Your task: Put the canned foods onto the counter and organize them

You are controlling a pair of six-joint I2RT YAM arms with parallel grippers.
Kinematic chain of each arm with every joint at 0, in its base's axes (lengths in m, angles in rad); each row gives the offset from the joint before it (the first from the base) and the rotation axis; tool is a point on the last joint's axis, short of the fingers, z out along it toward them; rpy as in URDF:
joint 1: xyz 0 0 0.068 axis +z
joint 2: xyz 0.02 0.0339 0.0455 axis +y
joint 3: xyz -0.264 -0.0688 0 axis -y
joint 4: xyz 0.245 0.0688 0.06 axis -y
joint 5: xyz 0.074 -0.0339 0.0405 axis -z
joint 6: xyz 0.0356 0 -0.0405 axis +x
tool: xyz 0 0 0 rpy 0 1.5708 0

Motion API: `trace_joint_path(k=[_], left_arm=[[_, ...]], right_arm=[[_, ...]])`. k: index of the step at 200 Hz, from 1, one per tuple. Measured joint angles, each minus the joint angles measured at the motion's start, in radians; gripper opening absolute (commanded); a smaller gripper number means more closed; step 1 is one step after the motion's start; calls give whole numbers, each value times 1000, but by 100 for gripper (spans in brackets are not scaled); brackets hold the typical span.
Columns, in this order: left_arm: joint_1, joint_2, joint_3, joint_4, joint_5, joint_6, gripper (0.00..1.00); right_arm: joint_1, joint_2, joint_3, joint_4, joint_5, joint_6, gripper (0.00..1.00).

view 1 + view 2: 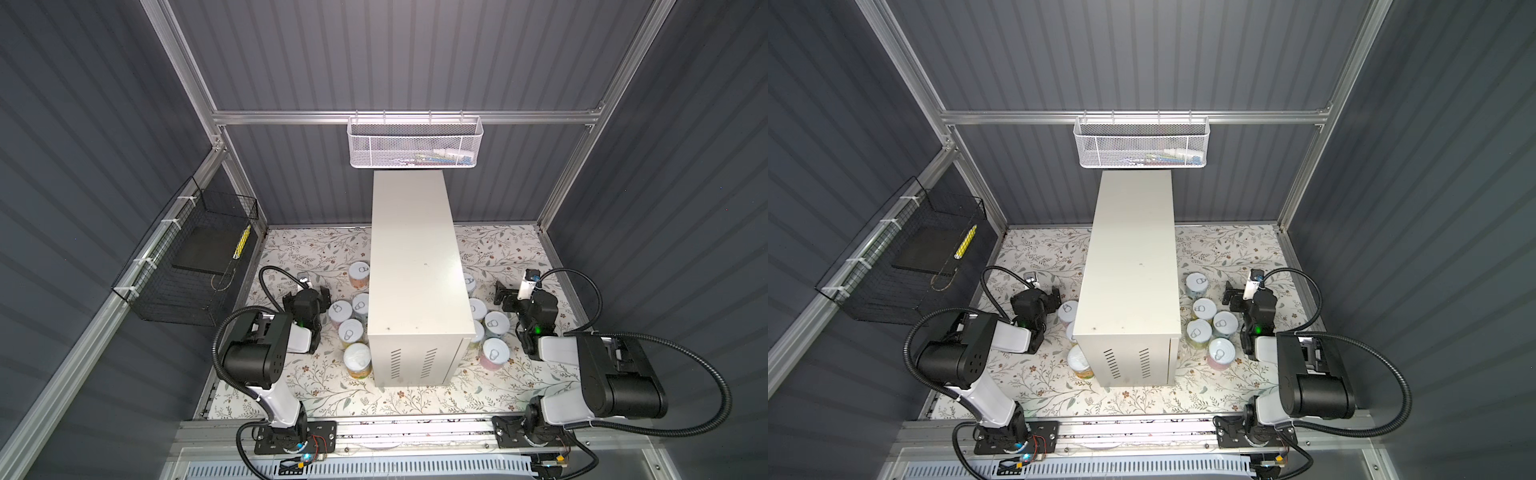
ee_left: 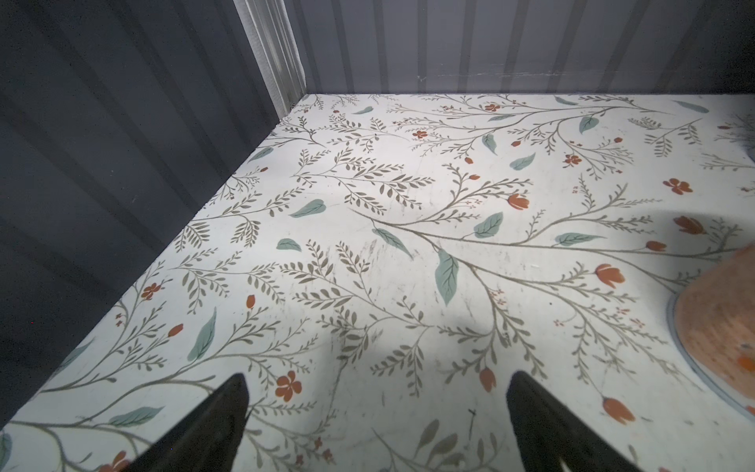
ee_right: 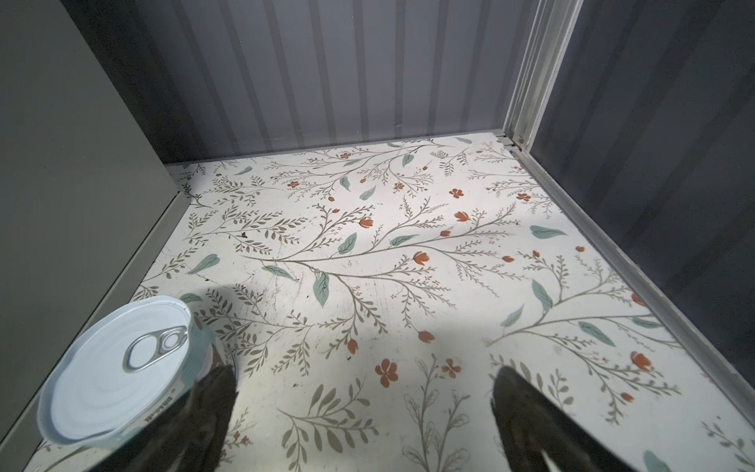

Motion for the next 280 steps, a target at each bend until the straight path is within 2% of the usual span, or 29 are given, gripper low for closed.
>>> trace_joint_path(k=[83, 99, 121, 155, 185, 223, 248, 280], left_arm=[[0, -5, 2, -15, 4, 3, 100], [0, -41, 43, -140, 12, 6, 99], [-3, -108, 135, -276, -9, -4, 100], [-3, -199, 308, -552, -26, -98, 100], [-8, -232, 439, -815, 8, -174, 100], [-32, -400, 457, -1122, 99, -273, 99], [-91, -505, 463, -1306, 141, -320, 100], [-226, -614, 474, -1512, 167, -389, 100]], right_arm=[[-11, -3, 0, -2, -8, 3, 99], [-11, -54, 0, -50, -4, 5, 99], [-11, -207, 28, -197, 39, 24, 99], [-11, -383, 216, -512, 175, 133, 99], [-3, -426, 345, -734, 224, 238, 99], [17, -455, 377, -1032, 207, 347, 99], [60, -489, 379, -1205, 188, 392, 99], [153, -560, 404, -1398, 183, 428, 99]])
